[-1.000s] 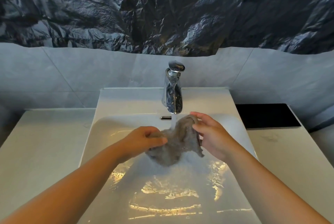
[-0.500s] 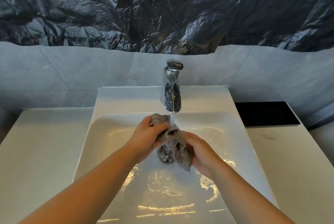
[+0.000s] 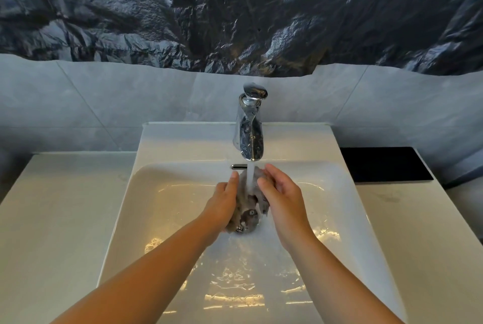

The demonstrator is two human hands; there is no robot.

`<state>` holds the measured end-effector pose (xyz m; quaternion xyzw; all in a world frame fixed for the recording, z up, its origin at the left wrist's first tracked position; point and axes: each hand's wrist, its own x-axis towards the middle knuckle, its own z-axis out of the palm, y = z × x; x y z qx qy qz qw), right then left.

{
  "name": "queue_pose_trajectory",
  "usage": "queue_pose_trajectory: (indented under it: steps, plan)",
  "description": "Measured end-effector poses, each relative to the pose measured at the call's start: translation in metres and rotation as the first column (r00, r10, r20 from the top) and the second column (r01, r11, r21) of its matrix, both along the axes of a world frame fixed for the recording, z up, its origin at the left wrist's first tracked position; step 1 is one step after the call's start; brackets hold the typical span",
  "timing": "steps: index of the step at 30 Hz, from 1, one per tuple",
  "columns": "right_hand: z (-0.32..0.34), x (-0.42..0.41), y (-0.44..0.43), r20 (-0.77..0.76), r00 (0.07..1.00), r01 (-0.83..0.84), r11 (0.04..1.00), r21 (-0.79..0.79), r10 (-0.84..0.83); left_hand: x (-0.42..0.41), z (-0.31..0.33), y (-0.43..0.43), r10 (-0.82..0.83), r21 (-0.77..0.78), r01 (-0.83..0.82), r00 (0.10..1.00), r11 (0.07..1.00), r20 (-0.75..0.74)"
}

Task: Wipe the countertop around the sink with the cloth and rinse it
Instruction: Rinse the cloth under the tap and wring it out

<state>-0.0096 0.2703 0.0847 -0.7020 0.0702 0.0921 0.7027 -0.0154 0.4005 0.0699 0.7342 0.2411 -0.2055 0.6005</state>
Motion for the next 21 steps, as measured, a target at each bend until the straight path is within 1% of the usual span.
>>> queue_pose_trajectory:
  steps: [2,4,5,6,8,9,10,11,12,13,14,15,18,21]
  plan:
    - [-0.001,0.004,0.0,0.011,1.0,0.012,1.0,0.007,-0.012,-0.003,0.0,-0.003,-0.006,-0.032,0.005,0.999,0.999,-0.048]
    - [-0.001,0.007,0.0,0.003,1.0,0.019,1.0,0.002,-0.019,-0.007,-0.002,-0.004,0.032,-0.168,-0.047,0.995,0.985,-0.093]
    - [-0.002,0.008,-0.001,-0.006,1.0,0.023,1.0,-0.008,-0.023,-0.008,-0.002,-0.005,0.041,-0.244,-0.063,0.995,0.968,-0.093]
    - [-0.003,0.009,-0.001,-0.011,1.0,0.026,1.0,-0.012,-0.026,-0.008,-0.002,-0.006,0.063,-0.31,-0.083,0.995,0.947,-0.075]
    - [-0.005,0.009,0.001,-0.025,1.0,0.008,1.0,-0.03,-0.008,-0.007,0.001,-0.003,0.184,-0.412,-0.18,0.982,0.893,-0.029]
    - [-0.007,0.009,0.002,-0.045,0.999,0.003,0.999,-0.04,-0.005,-0.004,-0.001,0.0,0.265,-0.448,-0.235,0.964,0.862,0.003]
    - [-0.009,0.01,0.004,-0.082,0.997,0.009,1.0,-0.023,-0.011,-0.002,0.0,0.003,0.313,-0.458,-0.257,0.949,0.851,0.048]
    - [-0.008,0.01,0.005,-0.133,0.991,0.015,1.0,0.012,-0.013,0.0,0.0,0.006,0.32,-0.406,-0.257,0.942,0.877,0.096]
    - [-0.009,0.01,0.006,-0.175,0.985,0.015,0.999,0.042,-0.007,0.001,0.001,0.007,0.313,-0.323,-0.257,0.94,0.911,0.134]
    - [-0.01,0.01,0.006,-0.175,0.985,0.004,0.999,0.041,0.003,0.001,0.0,0.009,0.304,-0.213,-0.268,0.939,0.94,0.16]
    - [-0.011,0.009,0.007,-0.146,0.989,-0.01,1.0,0.024,0.013,0.001,-0.001,0.009,0.304,-0.117,-0.288,0.938,0.951,0.164]
    - [-0.012,0.008,0.007,-0.108,0.994,-0.02,1.0,0.008,0.021,0.002,-0.002,0.009,0.319,-0.054,-0.314,0.933,0.948,0.167]
    - [-0.013,0.001,0.013,-0.042,0.999,0.003,1.0,0.007,-0.003,0.007,-0.001,0.0,0.346,0.009,-0.352,0.924,0.936,0.165]
    - [-0.012,-0.002,0.025,-0.065,0.997,0.048,0.998,-0.045,-0.051,0.009,0.0,-0.012,0.317,-0.002,-0.321,0.935,0.947,0.157]
